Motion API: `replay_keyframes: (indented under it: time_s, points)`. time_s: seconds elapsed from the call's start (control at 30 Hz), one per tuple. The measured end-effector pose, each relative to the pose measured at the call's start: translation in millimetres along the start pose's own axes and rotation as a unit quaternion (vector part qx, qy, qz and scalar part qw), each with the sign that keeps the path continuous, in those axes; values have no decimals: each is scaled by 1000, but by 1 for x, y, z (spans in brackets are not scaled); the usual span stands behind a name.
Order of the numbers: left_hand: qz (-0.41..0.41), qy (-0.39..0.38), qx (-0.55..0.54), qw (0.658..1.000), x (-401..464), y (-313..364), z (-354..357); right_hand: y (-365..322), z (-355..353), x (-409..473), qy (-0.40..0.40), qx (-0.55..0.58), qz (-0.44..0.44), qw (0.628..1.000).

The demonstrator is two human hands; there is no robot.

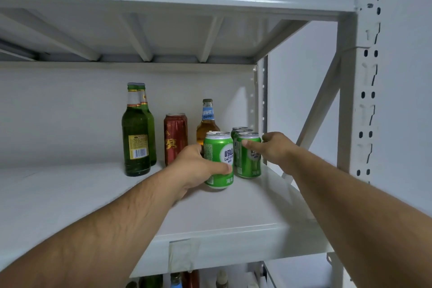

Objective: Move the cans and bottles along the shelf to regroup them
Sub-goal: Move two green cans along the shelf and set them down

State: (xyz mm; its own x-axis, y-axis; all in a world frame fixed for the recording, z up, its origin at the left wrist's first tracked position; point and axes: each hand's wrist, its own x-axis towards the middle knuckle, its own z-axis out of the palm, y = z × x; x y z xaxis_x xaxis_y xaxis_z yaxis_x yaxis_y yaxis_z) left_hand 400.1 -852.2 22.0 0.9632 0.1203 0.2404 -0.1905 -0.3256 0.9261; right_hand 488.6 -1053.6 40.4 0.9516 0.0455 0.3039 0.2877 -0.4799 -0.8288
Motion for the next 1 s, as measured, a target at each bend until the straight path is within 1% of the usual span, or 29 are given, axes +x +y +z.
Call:
replay_keyframes:
  time_s: [0.1, 0.2, 0.3, 0.4, 0.5, 0.6, 0.73, 0.87, 1.0]
  points:
    - [1, -11, -5, 1000, 2, 5, 12, -10, -13, -2, 40, -21, -5, 999]
    - [2, -20, -5, 1000, 4, 9, 27, -21, -27, -10, 59, -43, -11, 997]
    - [-2, -19, 2, 1000, 8, 10, 41, -26, -37, -21, 70, -90, -2, 993]
    - [-6, -16, 16, 1000, 11, 10, 54, -26, -39, -30, 53, -157, 13, 986]
    - [-3, -9, 35, 999, 10, 12, 64, -23, -37, -39, -2, -240, 16, 971]
    - [-7, -6, 38, 999, 8, 14, 70, -18, -36, -45, -38, -297, 13, 954]
    - [-13, 2, 29, 999, 6, 15, 75, -14, -34, -49, -53, -339, -3, 939]
    - [-13, 0, 39, 999, 5, 16, 78, -12, -32, -49, -60, -354, -14, 933]
    - [-11, -4, 59, 998, 5, 18, 81, -11, -31, -49, -49, -367, -8, 929]
